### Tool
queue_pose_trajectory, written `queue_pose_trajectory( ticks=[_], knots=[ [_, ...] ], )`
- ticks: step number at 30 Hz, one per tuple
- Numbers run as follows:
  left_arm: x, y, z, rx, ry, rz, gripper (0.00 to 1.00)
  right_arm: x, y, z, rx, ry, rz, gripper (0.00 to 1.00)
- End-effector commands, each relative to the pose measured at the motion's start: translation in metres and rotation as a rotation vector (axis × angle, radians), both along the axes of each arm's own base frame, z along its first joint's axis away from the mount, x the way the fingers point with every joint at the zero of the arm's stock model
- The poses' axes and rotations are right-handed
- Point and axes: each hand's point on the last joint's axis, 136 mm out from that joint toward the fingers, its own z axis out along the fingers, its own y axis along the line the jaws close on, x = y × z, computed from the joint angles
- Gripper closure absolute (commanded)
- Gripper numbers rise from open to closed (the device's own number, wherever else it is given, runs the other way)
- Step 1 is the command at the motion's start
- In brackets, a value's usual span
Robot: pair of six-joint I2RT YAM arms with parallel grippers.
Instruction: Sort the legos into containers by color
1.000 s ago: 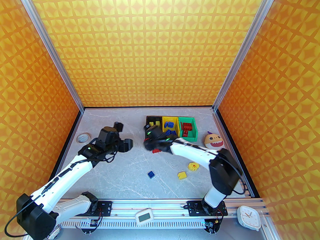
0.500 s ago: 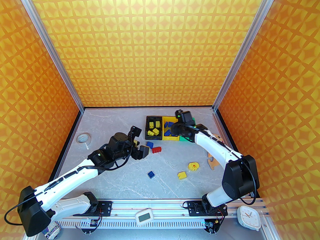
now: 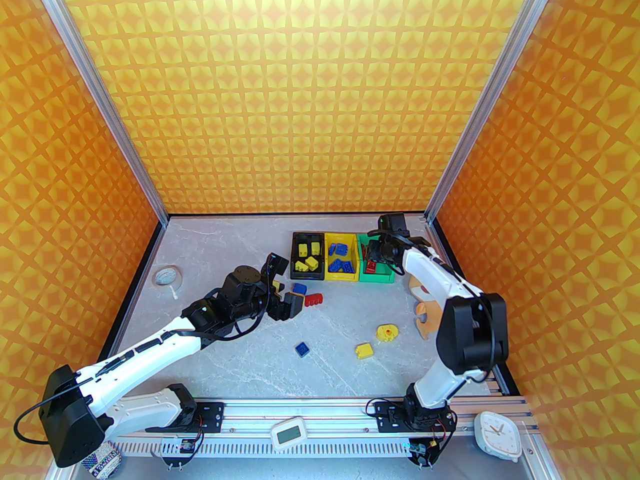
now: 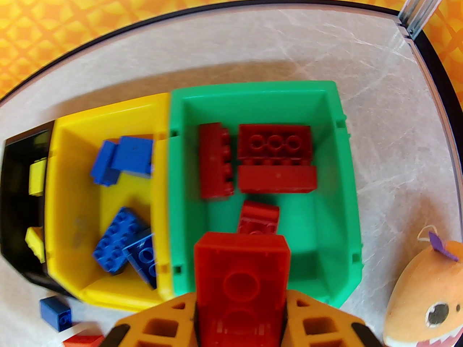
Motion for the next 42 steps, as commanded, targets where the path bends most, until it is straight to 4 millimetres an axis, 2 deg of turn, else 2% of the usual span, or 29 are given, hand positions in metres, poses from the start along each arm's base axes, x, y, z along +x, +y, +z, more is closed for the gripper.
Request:
queue_pose_trajectory(
  ticks=[1, 2, 6, 8, 14, 18, 23, 29, 33, 38, 42],
  knots=[
    [-0.004, -0.005, 0.004, 0.002, -0.018, -0.037, 0.22, 0.011, -0.01, -0.003, -0.064, 0.027, -0.012, 0.72],
    [-0.004, -0.005, 0.004, 0.004, -0.018, -0.038, 0.22, 0.013, -0.011, -0.005, -0.069, 0.037, -0.013, 0.7],
    [-0.003, -0.007, -0.001, 0.017, -0.002, -0.038, 0.22, 0.013, -0.01, 0.0, -0.054, 0.039, -0.022, 0.47],
    [-0.002, -0.007, -0.004, 0.023, 0.004, -0.038, 0.22, 0.012, -0.009, 0.004, -0.045, 0.021, -0.023, 0.43],
    [0.0, -0.01, -0.011, 0.042, 0.029, -0.038, 0.22, 0.001, -0.009, 0.012, -0.046, 0.013, -0.016, 0.43],
    [-0.005, -0.011, -0.031, 0.077, 0.115, -0.023, 0.26, -0.009, -0.004, 0.017, -0.017, -0.001, 0.002, 0.42],
    [-0.039, -0.019, -0.067, 0.181, 0.223, -0.089, 0.25, -0.023, 0.005, 0.018, 0.018, -0.006, 0.02, 0.42],
    [-0.074, -0.014, -0.119, 0.373, 0.361, -0.12, 0.26, -0.039, 0.036, 0.014, 0.032, -0.004, 0.089, 0.42],
    [-0.079, -0.009, -0.146, 0.481, 0.4, -0.092, 0.26, -0.044, 0.045, 0.01, 0.028, 0.002, 0.101, 0.42],
    [-0.077, -0.015, -0.166, 0.567, 0.408, -0.083, 0.26, -0.045, 0.047, 0.002, 0.035, 0.014, 0.098, 0.42],
    [-0.075, -0.025, -0.174, 0.621, 0.409, -0.082, 0.27, -0.047, 0.046, 0.007, 0.034, -0.009, 0.096, 0.41]
  ],
)
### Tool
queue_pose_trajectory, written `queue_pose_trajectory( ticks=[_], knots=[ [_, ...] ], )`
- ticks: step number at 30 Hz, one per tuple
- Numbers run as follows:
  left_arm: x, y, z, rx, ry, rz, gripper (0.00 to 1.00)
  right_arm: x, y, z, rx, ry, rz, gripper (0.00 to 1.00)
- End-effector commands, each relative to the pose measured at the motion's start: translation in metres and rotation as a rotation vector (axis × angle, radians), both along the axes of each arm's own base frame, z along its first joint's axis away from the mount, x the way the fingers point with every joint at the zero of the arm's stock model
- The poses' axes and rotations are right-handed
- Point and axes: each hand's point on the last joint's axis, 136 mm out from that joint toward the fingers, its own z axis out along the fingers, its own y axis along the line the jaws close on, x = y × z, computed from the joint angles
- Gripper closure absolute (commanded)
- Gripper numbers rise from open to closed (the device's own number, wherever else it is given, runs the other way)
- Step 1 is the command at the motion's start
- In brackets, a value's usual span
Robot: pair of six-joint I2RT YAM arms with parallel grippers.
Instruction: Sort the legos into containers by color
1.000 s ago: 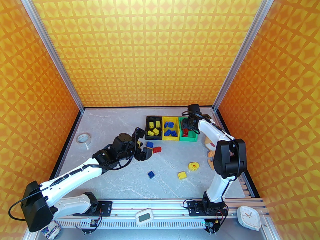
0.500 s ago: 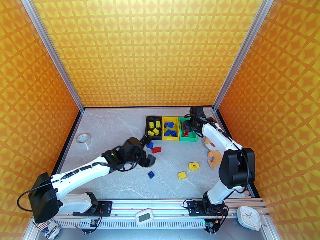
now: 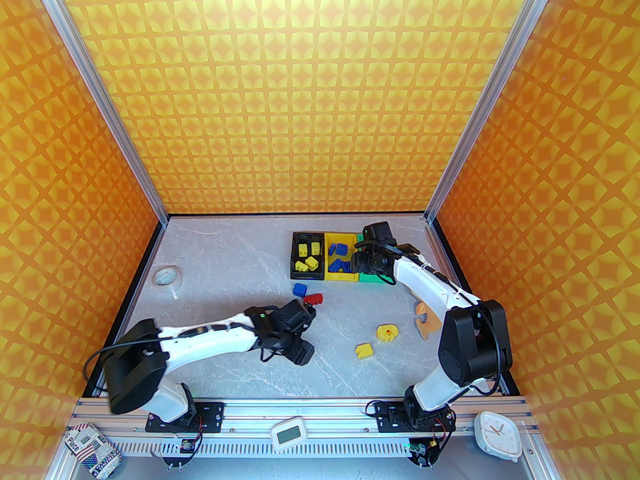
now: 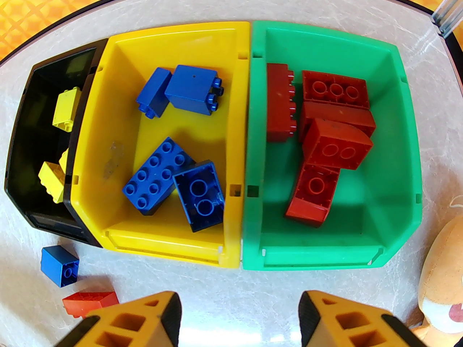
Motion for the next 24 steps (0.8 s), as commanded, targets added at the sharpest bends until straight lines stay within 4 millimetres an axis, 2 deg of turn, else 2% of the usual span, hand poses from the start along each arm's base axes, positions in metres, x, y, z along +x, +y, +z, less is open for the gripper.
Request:
queue_pose_trajectory(
  ticks=[1, 6, 15, 24],
  knots=[
    [0.003, -0.005, 0.0, 0.049, -0.023, 0.001, 0.28, -0.001, -0.001, 0.013, 0.017, -0.049, -0.017, 0.41],
    [0.002, -0.01, -0.012, 0.102, 0.0, -0.015, 0.29, -0.002, -0.003, 0.015, 0.006, -0.05, -0.017, 0.4],
    [0.0, -0.004, -0.023, 0.161, 0.015, -0.002, 0.37, -0.004, -0.003, 0.012, 0.006, -0.045, -0.017, 0.4],
    [0.005, -0.004, -0.029, 0.192, 0.004, 0.018, 0.57, -0.007, -0.007, 0.017, -0.004, -0.059, -0.025, 0.4]
  ],
)
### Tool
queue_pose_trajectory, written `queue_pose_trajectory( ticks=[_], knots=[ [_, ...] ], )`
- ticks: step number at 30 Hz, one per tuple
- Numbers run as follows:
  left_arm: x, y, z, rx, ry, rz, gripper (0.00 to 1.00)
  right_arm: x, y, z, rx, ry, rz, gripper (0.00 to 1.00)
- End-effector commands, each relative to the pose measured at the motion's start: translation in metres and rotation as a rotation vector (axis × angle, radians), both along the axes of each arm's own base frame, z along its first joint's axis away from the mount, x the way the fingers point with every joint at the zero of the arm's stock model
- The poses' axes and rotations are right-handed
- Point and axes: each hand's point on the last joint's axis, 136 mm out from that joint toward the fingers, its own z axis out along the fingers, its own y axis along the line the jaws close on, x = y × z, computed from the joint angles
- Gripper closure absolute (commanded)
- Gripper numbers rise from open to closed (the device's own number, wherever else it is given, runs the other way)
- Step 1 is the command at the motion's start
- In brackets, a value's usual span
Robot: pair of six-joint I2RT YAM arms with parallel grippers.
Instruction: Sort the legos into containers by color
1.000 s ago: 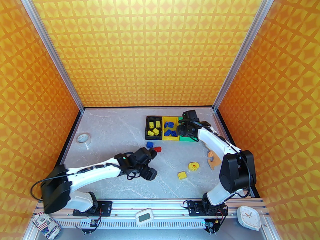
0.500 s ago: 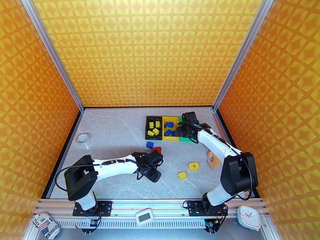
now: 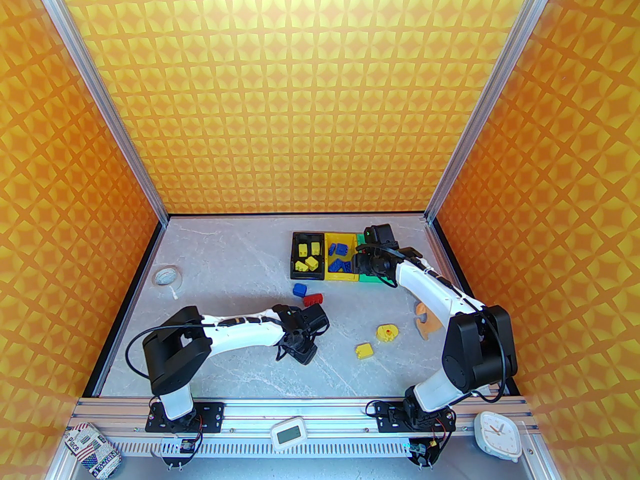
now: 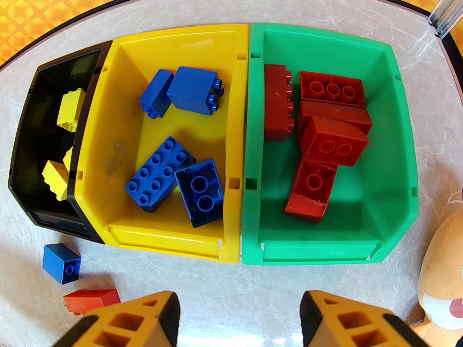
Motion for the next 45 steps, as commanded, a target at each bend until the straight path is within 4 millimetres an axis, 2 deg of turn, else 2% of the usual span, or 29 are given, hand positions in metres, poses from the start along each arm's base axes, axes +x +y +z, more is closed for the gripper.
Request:
queue_pose_trajectory(
  ticks=[1, 4, 7, 13, 16, 20, 23, 28, 32, 40, 45],
  knots=[
    [0.007, -0.002, 0.006, 0.019, -0.037, 0.007, 0.59, -0.001, -0.005, 0.01, -0.006, -0.033, -0.022, 0.4],
    [0.013, -0.003, 0.012, 0.024, -0.065, 0.009, 0.63, -0.002, -0.005, 0.012, -0.005, -0.037, -0.024, 0.4],
    [0.028, -0.005, 0.024, 0.024, -0.1, 0.02, 0.65, -0.003, -0.007, 0.014, -0.009, -0.042, -0.031, 0.4],
    [0.072, -0.007, 0.05, -0.025, -0.142, 0.098, 0.67, -0.009, -0.013, 0.012, -0.034, -0.044, -0.044, 0.39],
    [0.101, -0.011, 0.066, -0.074, -0.182, 0.135, 0.67, -0.013, -0.015, 0.009, -0.034, -0.041, -0.061, 0.39],
    [0.151, -0.023, 0.088, -0.166, -0.257, 0.17, 0.66, -0.018, -0.015, 0.015, 0.007, -0.085, -0.086, 0.38],
    [0.187, -0.035, 0.112, -0.222, -0.306, 0.189, 0.66, -0.022, -0.014, 0.02, 0.03, -0.1, -0.094, 0.37],
    [0.229, -0.053, 0.143, -0.276, -0.372, 0.198, 0.67, -0.029, -0.013, 0.024, 0.051, -0.104, -0.1, 0.37],
    [0.259, -0.07, 0.152, -0.34, -0.377, 0.208, 0.65, -0.032, -0.013, 0.027, 0.067, -0.112, -0.103, 0.37],
    [0.3, -0.112, 0.145, -0.49, -0.375, 0.202, 0.63, -0.037, -0.011, 0.033, 0.087, -0.125, -0.101, 0.37],
    [0.327, -0.122, 0.143, -0.575, -0.36, 0.254, 0.41, -0.042, -0.005, 0.036, 0.131, -0.135, -0.083, 0.37]
  ],
)
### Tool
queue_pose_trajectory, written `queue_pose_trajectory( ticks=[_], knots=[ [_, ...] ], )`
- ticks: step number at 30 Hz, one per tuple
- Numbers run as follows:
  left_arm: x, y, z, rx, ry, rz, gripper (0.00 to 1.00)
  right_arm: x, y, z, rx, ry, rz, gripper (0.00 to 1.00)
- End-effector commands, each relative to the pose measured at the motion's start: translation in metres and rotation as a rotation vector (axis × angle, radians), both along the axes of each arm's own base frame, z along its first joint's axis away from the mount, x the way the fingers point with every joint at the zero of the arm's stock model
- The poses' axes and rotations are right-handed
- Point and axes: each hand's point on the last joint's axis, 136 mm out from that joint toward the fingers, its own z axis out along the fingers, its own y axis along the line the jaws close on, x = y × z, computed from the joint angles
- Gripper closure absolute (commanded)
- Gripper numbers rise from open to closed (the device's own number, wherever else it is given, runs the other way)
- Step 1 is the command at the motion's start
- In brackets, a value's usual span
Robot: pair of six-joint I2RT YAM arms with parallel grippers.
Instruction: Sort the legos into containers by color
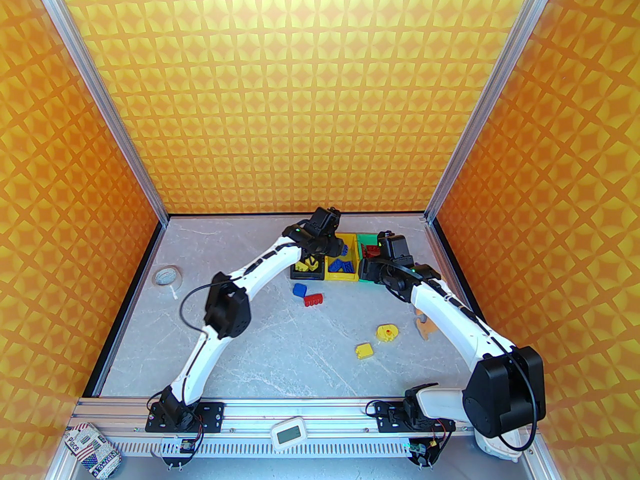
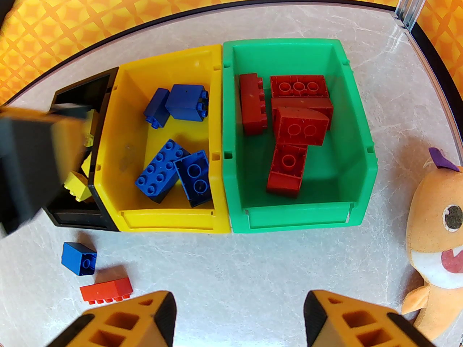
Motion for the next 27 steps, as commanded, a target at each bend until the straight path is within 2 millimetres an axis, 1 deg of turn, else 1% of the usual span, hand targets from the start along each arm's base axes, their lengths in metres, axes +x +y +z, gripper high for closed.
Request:
queue_pose_trajectory(
  ticks=[1, 3, 6, 8, 9, 10, 12, 15, 17, 19, 20, 22, 24, 27],
  knots=[
    [0.013, -0.006, 0.019, -0.116, 0.008, -0.002, 0.4, -0.005, 0.007, 0.006, 0.058, -0.029, 0.01, 0.37],
    [0.015, -0.007, 0.03, -0.145, -0.006, 0.0, 0.37, -0.008, 0.008, 0.005, 0.059, -0.028, 0.013, 0.37],
    [0.01, -0.003, 0.052, -0.163, -0.04, -0.006, 0.36, -0.01, 0.009, 0.002, 0.052, -0.018, 0.021, 0.37],
    [0.003, 0.004, 0.069, -0.162, -0.06, -0.009, 0.36, -0.011, 0.012, -0.001, 0.048, -0.009, 0.04, 0.37],
    [0.0, 0.008, 0.073, -0.159, -0.063, -0.009, 0.36, -0.011, 0.013, -0.002, 0.044, -0.007, 0.047, 0.37],
    [-0.006, 0.012, 0.081, -0.161, -0.072, -0.013, 0.35, -0.011, 0.016, -0.003, 0.04, -0.002, 0.064, 0.37],
    [-0.016, 0.021, 0.088, -0.151, -0.084, -0.024, 0.33, -0.011, 0.02, -0.007, 0.029, 0.006, 0.082, 0.37],
    [-0.033, 0.042, 0.087, -0.126, -0.063, -0.019, 0.33, -0.011, 0.031, -0.014, 0.019, 0.023, 0.128, 0.38],
    [-0.05, 0.057, 0.084, -0.122, -0.042, -0.006, 0.33, -0.013, 0.042, -0.02, 0.012, 0.033, 0.164, 0.38],
    [-0.052, 0.088, 0.083, -0.131, -0.031, 0.048, 0.32, -0.015, 0.055, -0.027, 0.001, 0.048, 0.198, 0.38],
    [-0.059, 0.099, 0.076, -0.127, -0.015, 0.064, 0.32, -0.017, 0.063, -0.032, -0.003, 0.058, 0.214, 0.37],
    [-0.073, 0.117, 0.07, -0.129, -0.003, 0.085, 0.31, -0.019, 0.084, -0.041, -0.011, 0.073, 0.259, 0.36],
    [-0.086, 0.137, 0.055, -0.128, 0.026, 0.12, 0.31, -0.023, 0.103, -0.052, -0.039, 0.092, 0.297, 0.34],
    [-0.096, 0.161, 0.048, -0.127, 0.041, 0.159, 0.31, -0.027, 0.131, -0.07, -0.043, 0.116, 0.345, 0.3]
  ],
)
